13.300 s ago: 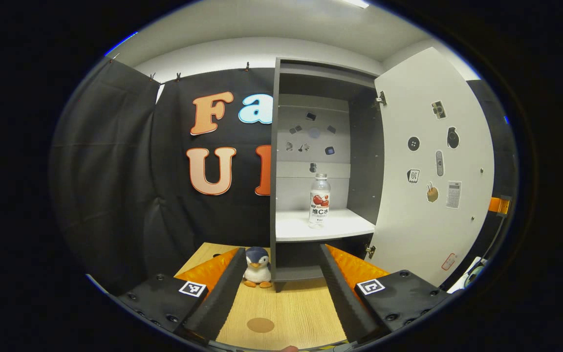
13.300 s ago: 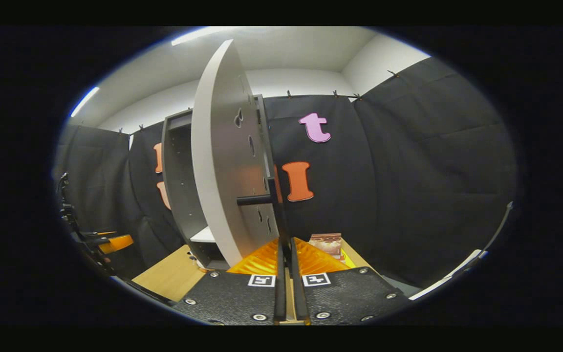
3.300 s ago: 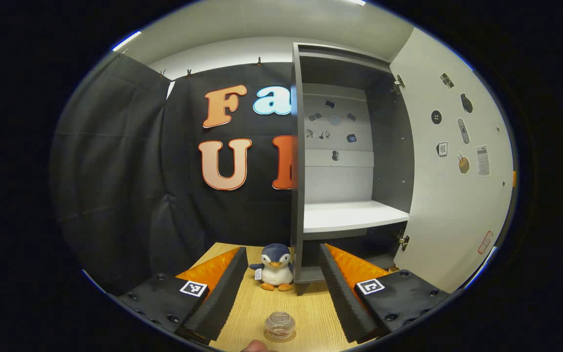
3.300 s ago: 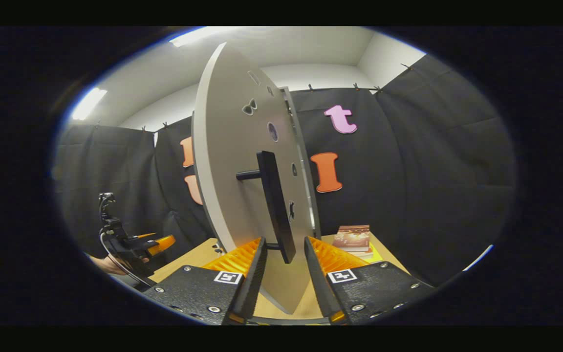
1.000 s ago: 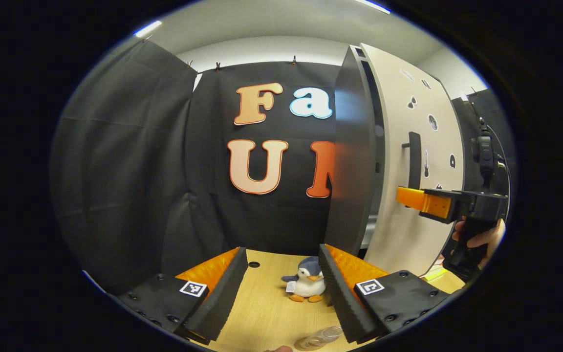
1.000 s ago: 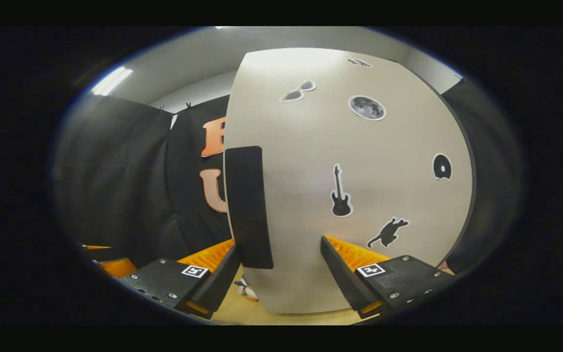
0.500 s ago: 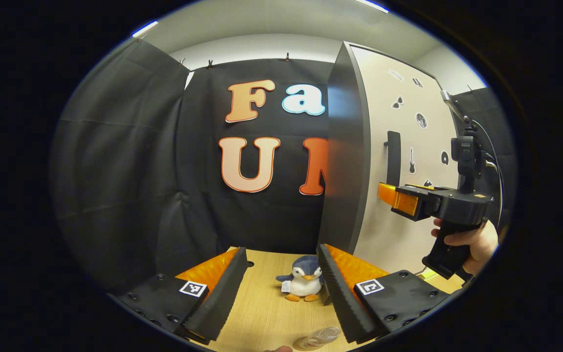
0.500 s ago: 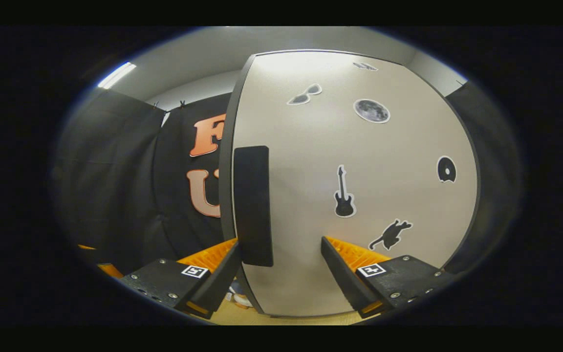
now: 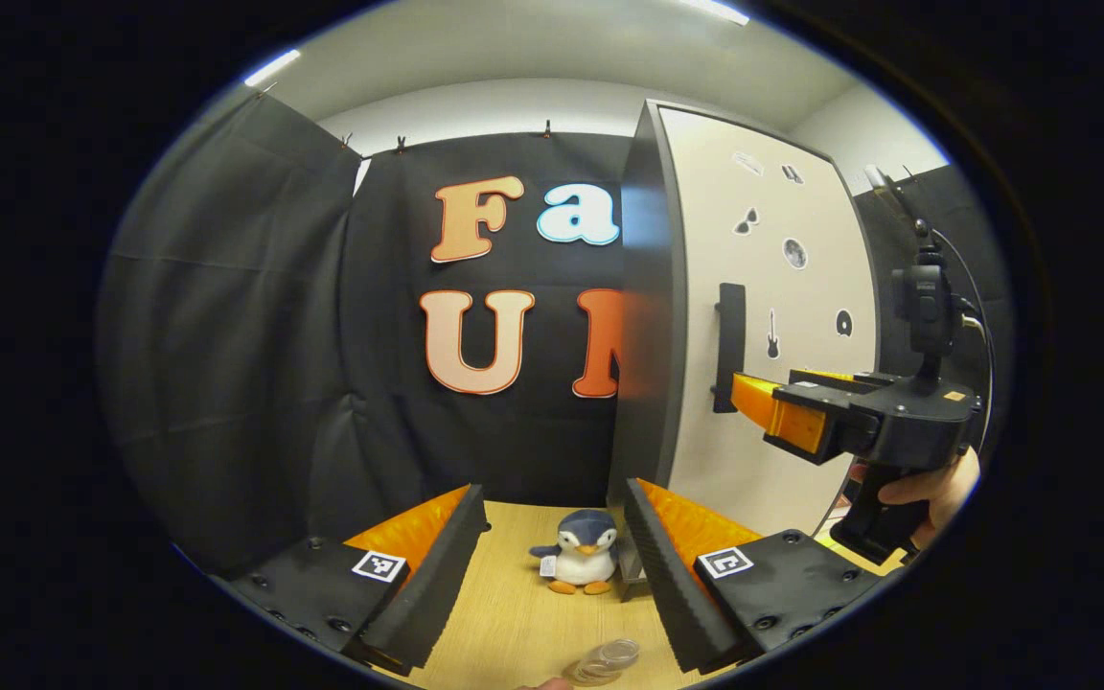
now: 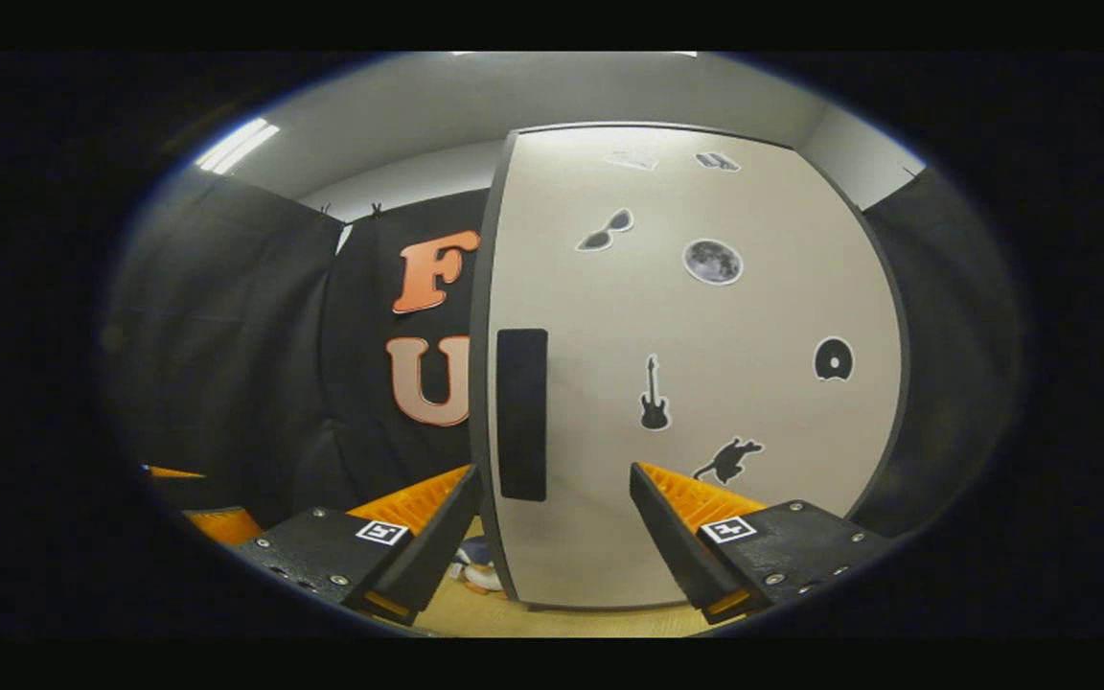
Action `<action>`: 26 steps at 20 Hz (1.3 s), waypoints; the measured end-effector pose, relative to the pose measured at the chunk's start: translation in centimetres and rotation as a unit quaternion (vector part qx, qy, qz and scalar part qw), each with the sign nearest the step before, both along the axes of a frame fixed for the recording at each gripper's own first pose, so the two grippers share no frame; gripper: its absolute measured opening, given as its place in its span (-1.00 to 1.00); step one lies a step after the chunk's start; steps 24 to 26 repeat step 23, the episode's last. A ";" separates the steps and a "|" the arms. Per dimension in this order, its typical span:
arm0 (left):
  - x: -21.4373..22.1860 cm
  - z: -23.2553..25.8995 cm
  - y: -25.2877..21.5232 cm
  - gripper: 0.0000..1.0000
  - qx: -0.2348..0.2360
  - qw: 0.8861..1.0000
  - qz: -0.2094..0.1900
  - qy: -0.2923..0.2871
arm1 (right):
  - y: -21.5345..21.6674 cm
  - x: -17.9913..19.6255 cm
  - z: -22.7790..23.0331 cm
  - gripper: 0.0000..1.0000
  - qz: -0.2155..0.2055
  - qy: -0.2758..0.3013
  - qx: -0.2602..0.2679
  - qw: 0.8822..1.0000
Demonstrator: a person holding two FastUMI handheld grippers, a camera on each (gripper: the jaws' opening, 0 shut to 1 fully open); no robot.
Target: Open the cabinet door with the right hand, grasp the bottle in the cabinet with the left hand and place it on the coaster, then close the cabinet door with the right hand.
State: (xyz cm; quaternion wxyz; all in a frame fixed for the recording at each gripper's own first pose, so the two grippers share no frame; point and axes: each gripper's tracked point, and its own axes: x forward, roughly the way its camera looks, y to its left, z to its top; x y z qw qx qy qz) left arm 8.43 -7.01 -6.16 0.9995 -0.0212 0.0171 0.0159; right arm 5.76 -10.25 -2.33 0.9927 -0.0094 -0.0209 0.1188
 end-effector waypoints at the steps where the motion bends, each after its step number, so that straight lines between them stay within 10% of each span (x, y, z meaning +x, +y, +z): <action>1: -0.4 0.2 -0.6 0.91 0.000 1.000 -0.002 0.000 | -0.9 -1.5 0.0 0.90 -0.003 0.006 0.001 1.000; 14: -6.1 3.8 -9.0 0.90 -0.024 0.999 -0.027 0.000 | -12.5 -18.9 2.9 0.91 -0.068 0.021 0.038 0.997; 26: -9.0 6.2 -9.8 0.90 -0.008 1.000 -0.019 -0.013 | -14.0 -21.8 3.5 0.91 -0.074 0.019 0.034 0.996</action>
